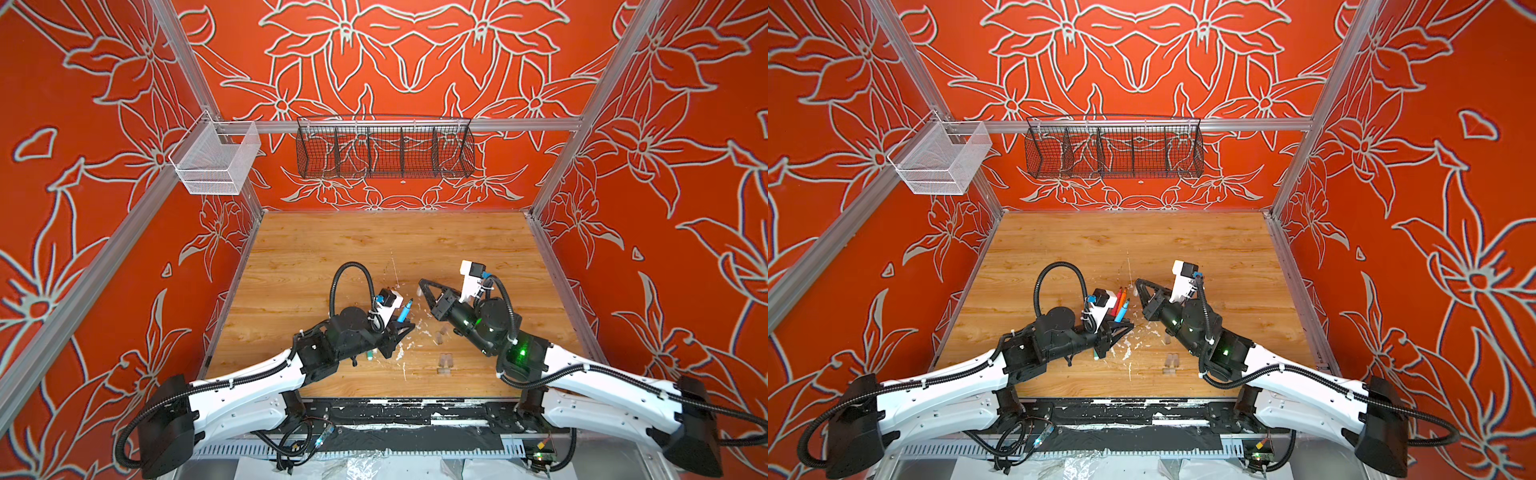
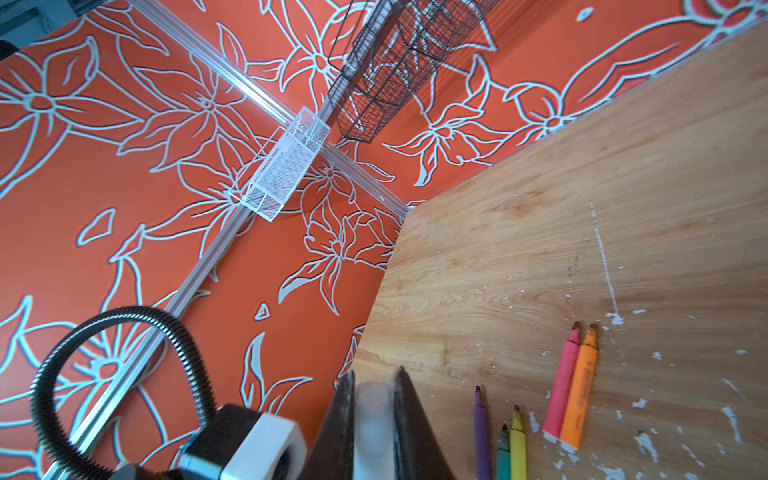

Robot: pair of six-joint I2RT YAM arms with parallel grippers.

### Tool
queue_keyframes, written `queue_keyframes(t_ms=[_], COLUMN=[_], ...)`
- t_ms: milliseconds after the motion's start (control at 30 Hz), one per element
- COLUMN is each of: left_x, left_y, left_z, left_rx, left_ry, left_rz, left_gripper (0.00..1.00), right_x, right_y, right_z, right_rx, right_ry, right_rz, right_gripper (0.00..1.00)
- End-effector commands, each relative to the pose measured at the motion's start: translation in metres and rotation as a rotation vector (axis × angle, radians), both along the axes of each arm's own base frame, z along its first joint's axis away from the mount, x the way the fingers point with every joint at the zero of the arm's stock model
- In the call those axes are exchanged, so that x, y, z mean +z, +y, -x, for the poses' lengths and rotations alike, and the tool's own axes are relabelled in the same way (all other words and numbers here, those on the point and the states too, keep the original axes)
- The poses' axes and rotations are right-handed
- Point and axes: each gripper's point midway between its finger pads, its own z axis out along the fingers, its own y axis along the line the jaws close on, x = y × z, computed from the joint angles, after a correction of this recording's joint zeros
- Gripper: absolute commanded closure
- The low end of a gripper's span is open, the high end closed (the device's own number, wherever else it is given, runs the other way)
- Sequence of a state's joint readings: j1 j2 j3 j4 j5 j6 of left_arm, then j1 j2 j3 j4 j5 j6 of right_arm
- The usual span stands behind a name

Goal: Insert the pens into the pen caps
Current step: 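Lift the cap with the right gripper and bring it over the marker tip, then lower the cap onto the blue marker tip with the right gripper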

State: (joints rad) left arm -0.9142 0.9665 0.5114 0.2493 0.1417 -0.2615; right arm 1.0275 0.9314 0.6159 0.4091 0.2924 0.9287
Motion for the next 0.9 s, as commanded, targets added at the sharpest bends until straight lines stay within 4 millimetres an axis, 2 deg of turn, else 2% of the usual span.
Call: queue_keyframes(t_ms=[0, 333, 867], left_x=[0.022, 0.022, 0.021], left_y=[0.0, 0.004, 0.004], left_z=[-0.001, -0.004, -0.005], left_rx=[-0.002, 0.02, 0.013], left_ry=[-0.03, -0.034, -0.025], left_rz=[0.064, 0.067, 0.067], left_gripper=[1.0, 1.0, 1.0], right_x=[0.015, 0.005, -0.002], right_y=[0.001, 0.001, 0.018], right_z=[-0.001, -0.002, 0.002], right_rx=[-0.018, -0.036, 0.029], right_ry=[-0.055, -0.044, -0.033], right_rz=[-0.07, -0.036, -0.048], right_gripper=[1.0, 1.0, 1.0])
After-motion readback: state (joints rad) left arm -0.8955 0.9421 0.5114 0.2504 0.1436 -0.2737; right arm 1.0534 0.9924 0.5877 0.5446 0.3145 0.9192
